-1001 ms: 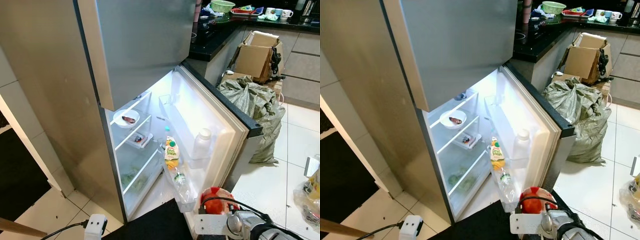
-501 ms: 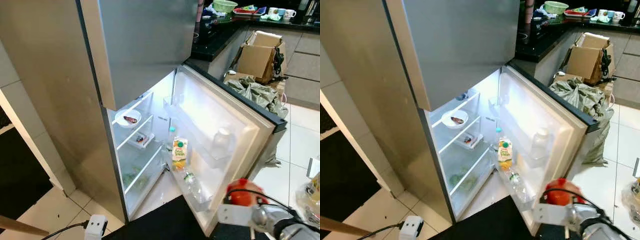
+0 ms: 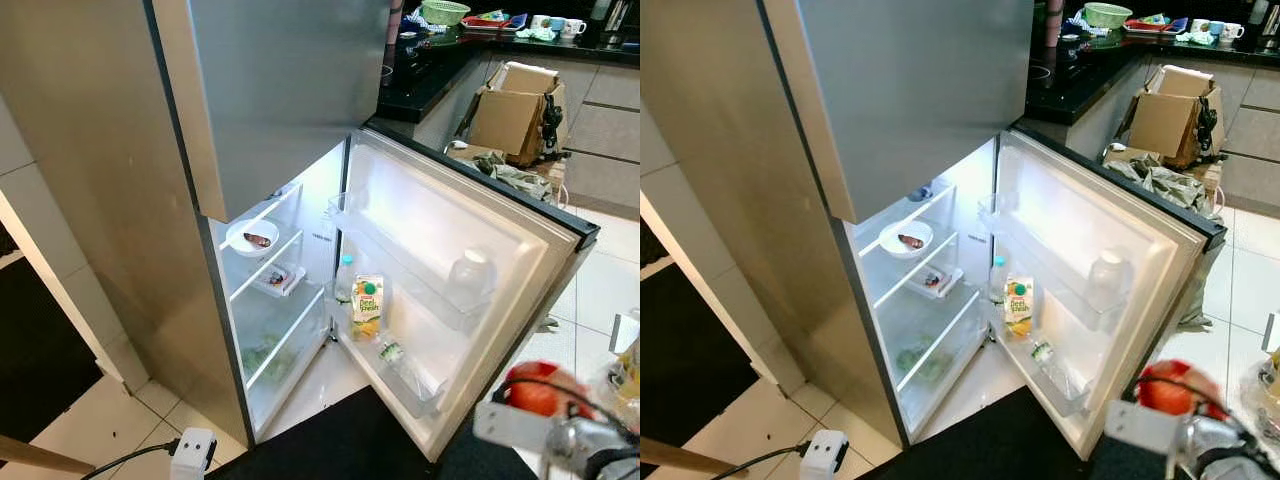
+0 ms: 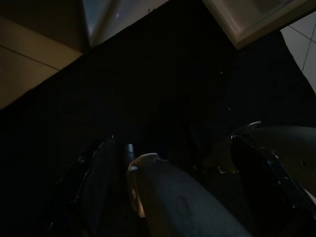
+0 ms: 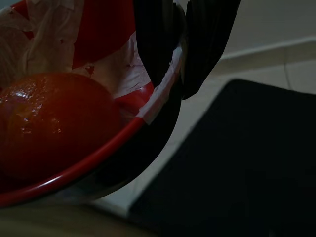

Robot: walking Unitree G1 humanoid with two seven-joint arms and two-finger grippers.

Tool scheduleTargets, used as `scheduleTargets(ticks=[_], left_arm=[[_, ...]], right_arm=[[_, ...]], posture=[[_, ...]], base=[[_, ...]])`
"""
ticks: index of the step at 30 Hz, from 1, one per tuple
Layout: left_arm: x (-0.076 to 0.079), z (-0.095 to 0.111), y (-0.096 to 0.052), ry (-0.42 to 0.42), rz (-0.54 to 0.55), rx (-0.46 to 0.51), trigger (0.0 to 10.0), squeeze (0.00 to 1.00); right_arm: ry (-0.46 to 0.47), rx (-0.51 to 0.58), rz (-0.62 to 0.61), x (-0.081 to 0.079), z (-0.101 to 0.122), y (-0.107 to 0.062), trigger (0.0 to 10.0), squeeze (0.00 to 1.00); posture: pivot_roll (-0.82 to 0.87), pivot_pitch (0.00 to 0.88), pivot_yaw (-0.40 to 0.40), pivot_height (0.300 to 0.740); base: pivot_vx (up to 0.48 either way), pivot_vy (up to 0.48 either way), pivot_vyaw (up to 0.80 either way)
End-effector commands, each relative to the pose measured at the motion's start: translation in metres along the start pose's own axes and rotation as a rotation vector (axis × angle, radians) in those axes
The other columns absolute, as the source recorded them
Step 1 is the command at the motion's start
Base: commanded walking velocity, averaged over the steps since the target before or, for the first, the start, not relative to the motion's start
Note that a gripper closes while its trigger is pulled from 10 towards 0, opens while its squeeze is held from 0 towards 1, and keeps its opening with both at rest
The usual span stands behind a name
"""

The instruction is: Restocking fridge

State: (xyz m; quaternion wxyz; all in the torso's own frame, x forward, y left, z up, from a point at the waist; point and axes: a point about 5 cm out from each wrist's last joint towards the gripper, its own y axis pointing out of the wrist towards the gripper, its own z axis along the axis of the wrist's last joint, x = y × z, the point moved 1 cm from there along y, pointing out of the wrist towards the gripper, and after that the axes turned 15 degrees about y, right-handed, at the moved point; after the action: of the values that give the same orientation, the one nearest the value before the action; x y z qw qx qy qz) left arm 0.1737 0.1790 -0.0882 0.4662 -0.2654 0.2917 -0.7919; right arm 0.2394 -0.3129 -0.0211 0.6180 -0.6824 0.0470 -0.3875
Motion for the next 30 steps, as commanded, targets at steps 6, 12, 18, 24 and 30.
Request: scheduleTargets(ticks=[6, 12, 18, 24, 30], left_arm=[[0.002, -0.003, 0.0, -0.003, -0.008, -0.015, 10.0, 0.0], [0.007, -0.004, 0.003, -0.01, -0.013, -0.022, 10.0, 0.0], [0.009, -0.008, 0.004, -0.026, 0.015, -0.055, 10.0, 0.0], [0.008, -0.012, 0.003, -0.04, 0.04, -0.083, 10.0, 0.0], [0.01, -0.018, 0.001, -0.06, 0.042, -0.112, 10.0, 0.0]], right_arm=[[-0.057, 0.054, 0.095, -0.032, 0.021, 0.007, 10.0, 0.0], [-0.063, 0.126, 0.203, -0.077, 0.046, 0.012, 10.0, 0.0], [0.235, 0.129, 0.282, -0.122, 0.044, 0.014, 10.0, 0.0], [0.325, 0.067, 0.292, -0.142, 0.024, 0.014, 10.0, 0.0], [0.349, 0.018, 0.294, -0.152, 0.006, 0.013, 10.0, 0.0]], posture=[[-0.03, 0.0, 0.001, 0.74], [-0.04, 0.0, -0.003, 0.74], [-0.04, 0.0, -0.003, 0.74], [-0.03, 0.0, 0.001, 0.74], [-0.04, 0.0, 0.004, 0.74]], base=[[0.0, 0.0, 0.0], [0.0, 0.0, 0.0], [0.0, 0.0, 0.0], [0.0, 0.0, 0.0], [0.0, 0.0, 0.0]])
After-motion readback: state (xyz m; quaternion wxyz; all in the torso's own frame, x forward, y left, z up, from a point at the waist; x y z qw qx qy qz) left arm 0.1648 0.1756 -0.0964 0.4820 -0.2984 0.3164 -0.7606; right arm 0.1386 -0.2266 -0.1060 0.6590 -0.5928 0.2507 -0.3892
